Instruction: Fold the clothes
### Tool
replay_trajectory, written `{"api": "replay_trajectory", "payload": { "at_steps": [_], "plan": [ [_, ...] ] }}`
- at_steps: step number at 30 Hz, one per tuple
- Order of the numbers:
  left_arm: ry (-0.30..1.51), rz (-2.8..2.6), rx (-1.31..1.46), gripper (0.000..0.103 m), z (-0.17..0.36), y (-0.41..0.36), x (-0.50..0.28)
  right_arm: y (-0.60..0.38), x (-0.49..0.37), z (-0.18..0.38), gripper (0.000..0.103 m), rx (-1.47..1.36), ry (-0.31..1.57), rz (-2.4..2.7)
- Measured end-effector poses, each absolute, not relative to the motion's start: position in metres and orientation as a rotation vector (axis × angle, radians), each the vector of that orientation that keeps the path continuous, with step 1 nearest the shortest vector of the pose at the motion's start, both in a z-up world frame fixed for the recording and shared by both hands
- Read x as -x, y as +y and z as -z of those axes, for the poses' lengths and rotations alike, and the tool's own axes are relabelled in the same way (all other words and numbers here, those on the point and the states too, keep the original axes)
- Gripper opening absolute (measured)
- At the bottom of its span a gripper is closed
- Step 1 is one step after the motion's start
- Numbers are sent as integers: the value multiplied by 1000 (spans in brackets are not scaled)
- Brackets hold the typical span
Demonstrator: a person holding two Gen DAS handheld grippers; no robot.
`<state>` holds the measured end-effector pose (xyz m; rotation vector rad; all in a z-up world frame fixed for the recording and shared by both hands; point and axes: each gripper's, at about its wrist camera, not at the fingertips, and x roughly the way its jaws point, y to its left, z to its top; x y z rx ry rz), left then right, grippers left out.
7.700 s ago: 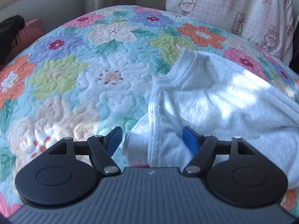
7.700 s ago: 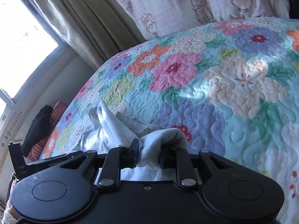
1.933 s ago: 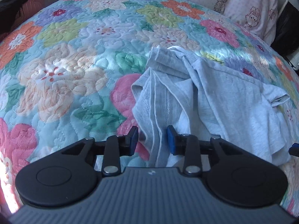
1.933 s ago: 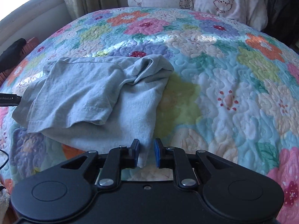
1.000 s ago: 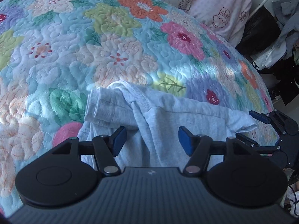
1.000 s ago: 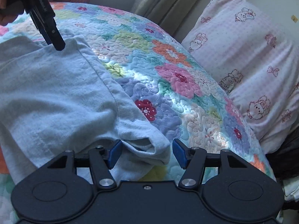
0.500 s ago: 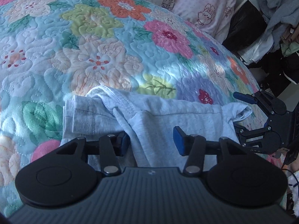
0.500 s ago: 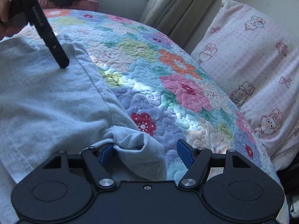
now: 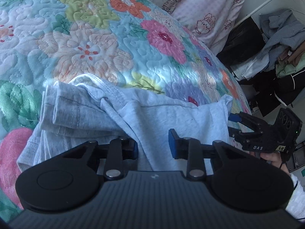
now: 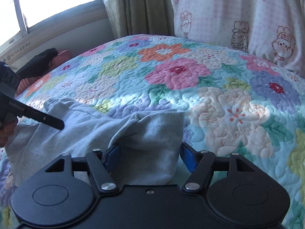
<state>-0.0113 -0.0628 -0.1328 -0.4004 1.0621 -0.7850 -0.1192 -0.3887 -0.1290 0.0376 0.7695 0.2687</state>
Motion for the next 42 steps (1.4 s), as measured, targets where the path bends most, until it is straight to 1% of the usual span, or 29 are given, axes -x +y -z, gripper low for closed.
{"api": "replay_trajectory", "payload": {
  "at_steps": [1, 3, 4, 5, 6, 7, 9, 10, 13, 15, 17, 18, 19, 20, 21, 22, 23, 24, 25, 26, 28, 31, 35, 36, 38, 39, 42],
  "plan": [
    [1063, 782, 411, 29, 133, -63, 9, -383, 120, 133, 72, -9, 785, -270],
    [1052, 775, 405, 11, 129, -65, 0, -381, 114, 136, 72, -7, 789, -254],
    [1040, 771, 400, 5, 126, -67, -7, -382, 109, 137, 72, -26, 781, -247],
    [1024, 767, 405, 5, 122, -68, -16, -383, 105, 138, 72, -45, 774, -239],
    [1005, 763, 420, 5, 118, -70, -26, -383, 100, 139, 59, -64, 766, -231],
    [993, 757, 425, 5, 114, -72, -37, -385, 95, 139, 41, -90, 758, -225],
    [996, 734, 387, 4, 109, -82, -56, -393, 91, 130, 26, -183, 723, -223],
    [1009, 716, 328, 4, 107, -91, -64, -396, 90, 126, 22, -207, 702, -208],
    [1015, 692, 202, 4, 101, -114, -83, -404, 89, 113, 17, -282, 639, -161],
    [996, 703, 194, 4, 97, -122, -91, -414, 86, 111, 17, -357, 618, -117],
    [1007, 712, 219, 5, 99, -126, -99, -419, 77, 121, 17, -355, 676, -63],
    [1025, 711, 230, 7, 102, -127, -103, -422, 72, 127, 17, -354, 705, -37],
    [1050, 696, 235, 8, 107, -125, -106, -424, 68, 132, 20, -351, 734, -10],
    [1052, 677, 236, 8, 108, -121, -105, -423, 66, 140, 25, -328, 758, 19],
    [1034, 665, 233, 10, 107, -115, -102, -420, 68, 142, 39, -283, 753, 51],
    [1011, 656, 230, 11, 103, -105, -99, -417, 69, 144, 49, -240, 748, 83],
    [975, 643, 223, 14, 96, -92, -92, -414, 72, 142, 54, -205, 740, 113],
    [937, 616, 210, 21, 88, -80, -85, -410, 75, 138, 61, -163, 733, 159],
    [899, 590, 196, 44, 80, -67, -77, -405, 78, 132, 61, -126, 725, 201],
    [863, 566, 177, 58, 74, -55, -70, -400, 83, 125, 61, -92, 710, 224],
    [827, 557, 127, 60, 70, -36, -55, -387, 92, 109, 61, -17, 669, 238],
    [870, 621, 122, 60, 79, -17, -38, -351, 107, 80, 64, 135, 584, 157],
    [901, 719, -19, 60, 95, -19, -29, -313, 107, 68, 68, 128, 624, -107],
    [901, 739, -72, 60, 98, -24, -26, -297, 106, 74, 69, 173, 646, -167],
    [898, 777, -178, 60, 104, -34, -22, -266, 105, 87, 78, 269, 687, -282],
    [894, 788, -211, 60, 106, -38, -20, -249, 107, 98, 86, 372, 686, -298],
    [868, 772, -232, 63, 108, -44, -26, -204, 106, 129, 86, 627, 699, -347]
  ]
}}
